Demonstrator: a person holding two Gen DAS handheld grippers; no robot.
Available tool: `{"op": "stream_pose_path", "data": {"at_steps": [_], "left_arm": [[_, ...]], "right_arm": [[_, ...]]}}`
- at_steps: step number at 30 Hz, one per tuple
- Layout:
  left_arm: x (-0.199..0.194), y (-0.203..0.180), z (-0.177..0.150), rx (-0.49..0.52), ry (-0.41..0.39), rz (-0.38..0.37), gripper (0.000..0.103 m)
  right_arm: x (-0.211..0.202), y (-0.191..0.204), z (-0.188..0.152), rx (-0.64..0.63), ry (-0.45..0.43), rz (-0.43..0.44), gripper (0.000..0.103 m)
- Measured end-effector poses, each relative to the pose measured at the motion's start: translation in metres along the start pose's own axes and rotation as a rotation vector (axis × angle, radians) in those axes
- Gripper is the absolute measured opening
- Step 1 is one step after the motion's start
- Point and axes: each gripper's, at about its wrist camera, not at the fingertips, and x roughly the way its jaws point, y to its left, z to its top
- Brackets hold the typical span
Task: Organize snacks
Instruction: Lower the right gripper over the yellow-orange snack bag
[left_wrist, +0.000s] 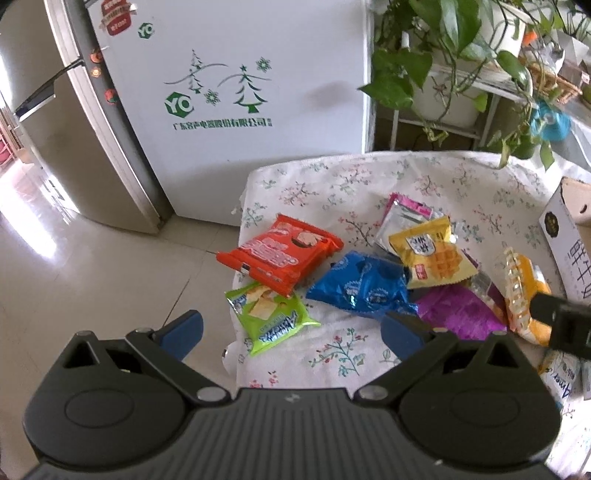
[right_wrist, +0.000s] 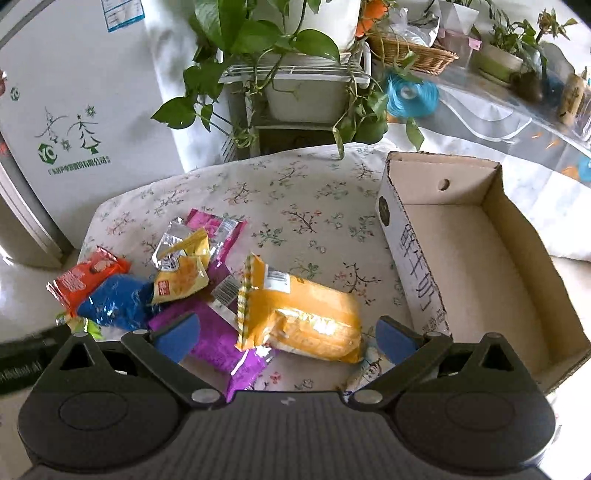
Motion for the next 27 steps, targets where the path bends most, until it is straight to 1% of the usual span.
{"op": "stream_pose_path", "data": {"at_steps": [3, 8, 13, 19, 23, 27], "left_arm": [[0.004, -0.004, -0.002, 0.012, 0.014, 0.001, 0.102], [0.006, -0.008, -0.005, 0.018, 0.025, 0.001, 0.102], [0.01, -0.008, -0.006, 0.003, 0.047, -0.006, 0.102], [0.013, -0.009, -0.009, -0.009, 0.064, -0.007, 0.102], [0.013, -0.012, -0.01, -0.001, 0.067, -0.015, 0.102], [0.013, -0.014, -0.011, 0.009, 0.069, -0.012, 0.102]], "right_arm": [[0.001, -0.003, 0.0, 0.001, -0.004, 0.0, 0.103], [0.003, -0.006, -0.001, 0.006, 0.012, 0.005, 0.103], [0.007, -0.003, -0.006, 0.0, 0.047, 0.015, 0.103], [0.011, 0.002, -0.007, -0.02, 0.065, -0.008, 0.103], [0.017, 0.007, -0.009, -0.034, 0.085, -0.024, 0.103], [0.019, 0.011, -0.01, -0.048, 0.088, -0.038, 0.103]]}}
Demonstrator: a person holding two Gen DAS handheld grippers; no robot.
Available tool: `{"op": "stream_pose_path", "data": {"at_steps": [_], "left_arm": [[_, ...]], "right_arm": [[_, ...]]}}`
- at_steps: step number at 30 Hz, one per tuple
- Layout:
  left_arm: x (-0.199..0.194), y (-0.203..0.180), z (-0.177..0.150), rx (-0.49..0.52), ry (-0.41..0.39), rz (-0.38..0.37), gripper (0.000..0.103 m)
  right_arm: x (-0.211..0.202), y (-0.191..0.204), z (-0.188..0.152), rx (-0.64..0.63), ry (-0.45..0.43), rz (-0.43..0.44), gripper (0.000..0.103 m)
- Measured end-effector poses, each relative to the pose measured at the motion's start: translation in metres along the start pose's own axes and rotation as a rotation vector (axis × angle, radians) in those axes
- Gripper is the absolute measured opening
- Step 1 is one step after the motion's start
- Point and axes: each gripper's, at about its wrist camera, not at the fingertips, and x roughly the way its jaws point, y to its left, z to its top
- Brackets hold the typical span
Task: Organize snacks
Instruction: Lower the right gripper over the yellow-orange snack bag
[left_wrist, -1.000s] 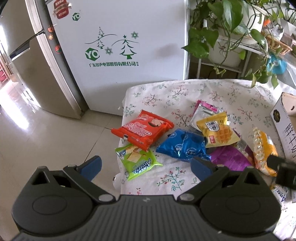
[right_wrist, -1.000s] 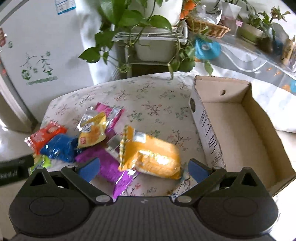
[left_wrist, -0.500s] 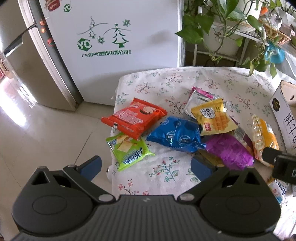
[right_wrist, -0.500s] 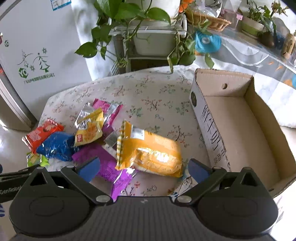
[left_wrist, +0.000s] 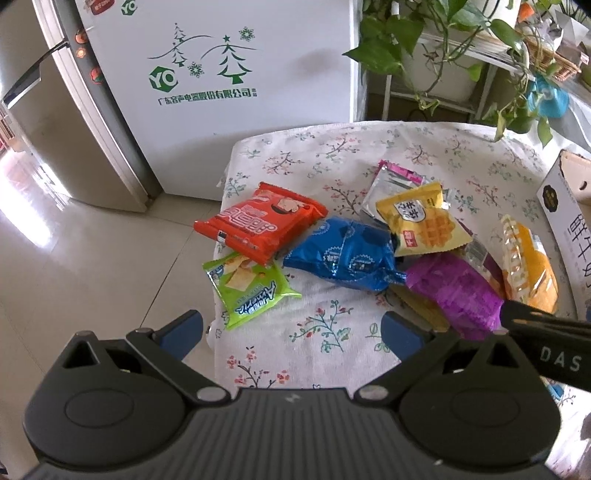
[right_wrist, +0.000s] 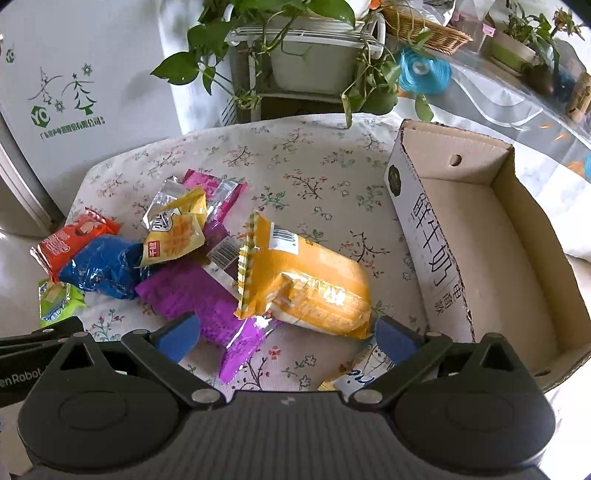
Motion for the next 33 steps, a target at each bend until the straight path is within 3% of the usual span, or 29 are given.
{"op": "stream_pose_path", "data": {"at_steps": [11, 33], "left_arm": [[-0.001, -0.004, 0.0, 0.008, -0.01, 0.013, 0.102], [-0.004, -0.011, -0.001, 0.022, -0.024, 0.032, 0.101]], "right_arm": [[0.002, 0.006, 0.0, -0.028, -0.018, -0.057, 0.103], [0.003, 0.003, 0.0, -0.027, -0.022, -0.074, 0.103]]}}
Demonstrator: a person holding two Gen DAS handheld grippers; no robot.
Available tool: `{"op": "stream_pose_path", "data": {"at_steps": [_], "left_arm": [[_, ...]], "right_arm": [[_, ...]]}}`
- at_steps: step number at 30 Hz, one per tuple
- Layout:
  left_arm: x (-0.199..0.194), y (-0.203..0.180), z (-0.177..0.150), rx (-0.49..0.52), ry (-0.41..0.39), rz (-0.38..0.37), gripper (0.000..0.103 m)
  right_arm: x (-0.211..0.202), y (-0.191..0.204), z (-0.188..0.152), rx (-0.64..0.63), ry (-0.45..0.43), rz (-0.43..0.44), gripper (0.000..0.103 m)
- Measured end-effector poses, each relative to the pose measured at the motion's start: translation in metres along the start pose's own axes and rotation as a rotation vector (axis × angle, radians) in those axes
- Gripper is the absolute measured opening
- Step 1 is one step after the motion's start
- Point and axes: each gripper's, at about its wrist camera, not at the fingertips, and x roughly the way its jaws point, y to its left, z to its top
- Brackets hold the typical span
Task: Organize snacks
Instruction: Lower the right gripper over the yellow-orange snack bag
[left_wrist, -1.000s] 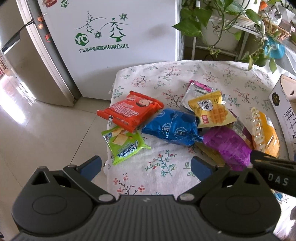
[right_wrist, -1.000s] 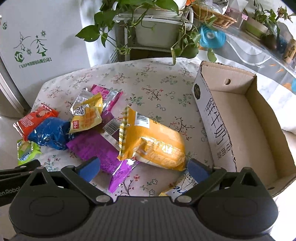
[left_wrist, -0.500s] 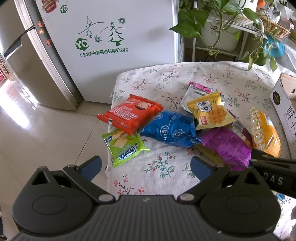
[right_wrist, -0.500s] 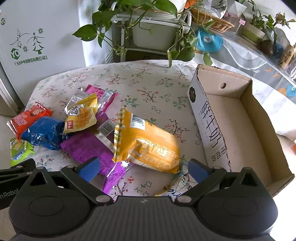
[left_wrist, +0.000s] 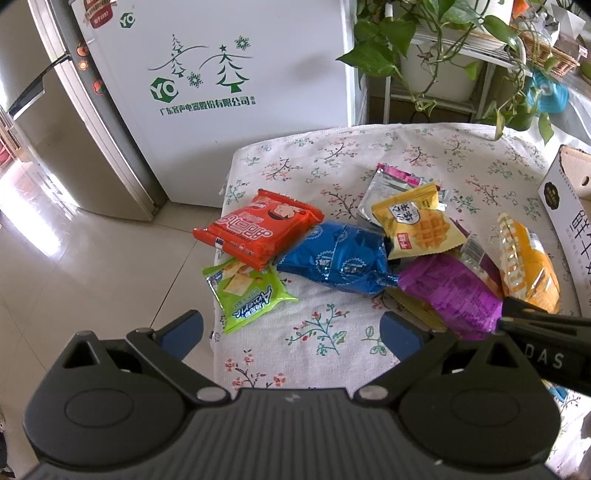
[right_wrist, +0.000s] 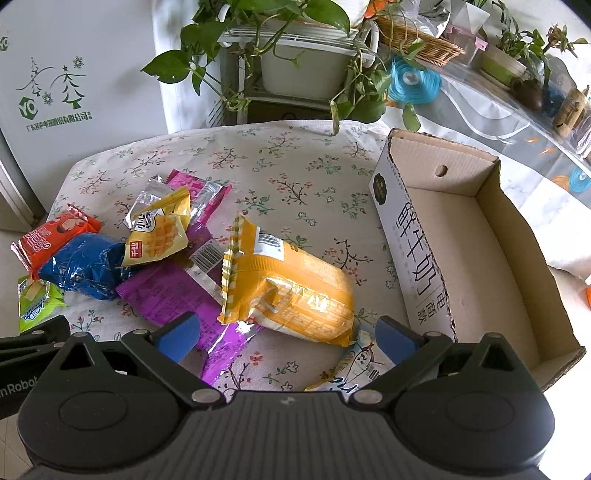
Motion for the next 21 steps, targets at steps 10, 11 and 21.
{"op": "stream_pose_path", "data": {"at_steps": [10, 11, 21], "left_arm": [[-0.003, -0.01, -0.001, 0.013, -0.006, -0.019, 0.101], [-0.004, -0.01, -0.001, 0.011, -0.006, -0.031, 0.101], [-0.007, -0.004, 0.009, -0.055, -0.012, -0.104, 0.101]], "right_arm": [[-0.001, -0.007, -0.002, 0.0, -0.004, -0.006, 0.103], [-0.001, -0.009, -0.001, 0.0, -0.004, 0.0, 0.103], [-0.022, -0.077, 0.003, 0.156, -0.084, 0.239, 0.103]]}}
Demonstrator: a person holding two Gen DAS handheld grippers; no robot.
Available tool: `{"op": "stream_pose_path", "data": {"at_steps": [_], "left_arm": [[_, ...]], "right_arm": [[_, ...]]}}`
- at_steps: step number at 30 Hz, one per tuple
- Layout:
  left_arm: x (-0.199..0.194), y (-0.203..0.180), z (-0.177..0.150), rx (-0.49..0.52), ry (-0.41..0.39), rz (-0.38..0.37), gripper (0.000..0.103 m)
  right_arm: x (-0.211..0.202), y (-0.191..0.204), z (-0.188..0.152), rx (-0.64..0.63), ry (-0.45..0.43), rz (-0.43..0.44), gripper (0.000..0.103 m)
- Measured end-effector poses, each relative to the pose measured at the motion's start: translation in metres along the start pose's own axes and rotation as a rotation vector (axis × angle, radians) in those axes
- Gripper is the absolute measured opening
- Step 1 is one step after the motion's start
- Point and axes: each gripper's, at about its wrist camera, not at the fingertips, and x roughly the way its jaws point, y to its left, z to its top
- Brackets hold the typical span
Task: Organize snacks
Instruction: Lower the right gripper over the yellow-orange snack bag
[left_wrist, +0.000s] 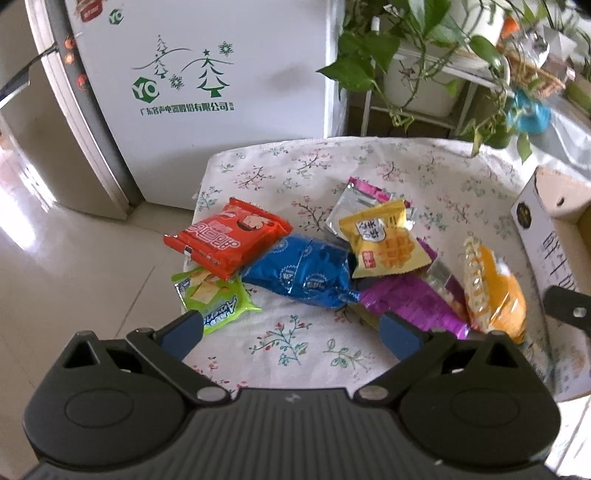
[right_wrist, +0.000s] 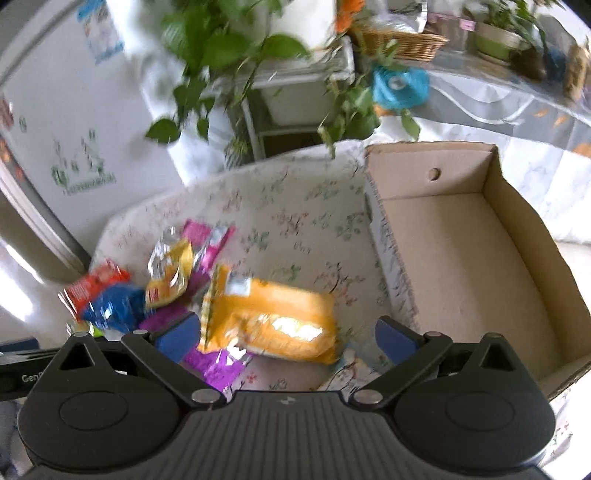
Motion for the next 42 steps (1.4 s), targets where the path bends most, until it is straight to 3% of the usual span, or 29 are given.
{"op": "stream_pose_path", "data": {"at_steps": [4, 15, 23, 29, 42], "left_arm": [[-0.001, 0.003, 0.004, -0.035, 0.001, -0.027, 0.101], [0.002, 0.008, 0.014, -0.106, 0.01, -0.063, 0.101], [0.007, 0.023, 0.035, -0.129, 0.014, -0.067, 0.101], [0.017, 0.025, 0.045, -0.129, 0.059, -0.116, 0.101], [0.047, 0.024, 0.057, -0.078, 0.12, -0.111, 0.101]], "right_arm": [[-0.01, -0.023, -0.001, 0.073, -0.025, 0.085, 0.103], [0.007, -0.015, -0.006, -0.027, -0.035, 0.11, 0.099], [0.019, 0.0, 0.0, -0.235, 0.006, 0.156, 0.099], [0.023, 0.006, 0.0, -0.392, 0.012, 0.173, 0.102], [0.044, 0.019, -0.007, -0.616, 0.036, 0.129, 0.103]]}}
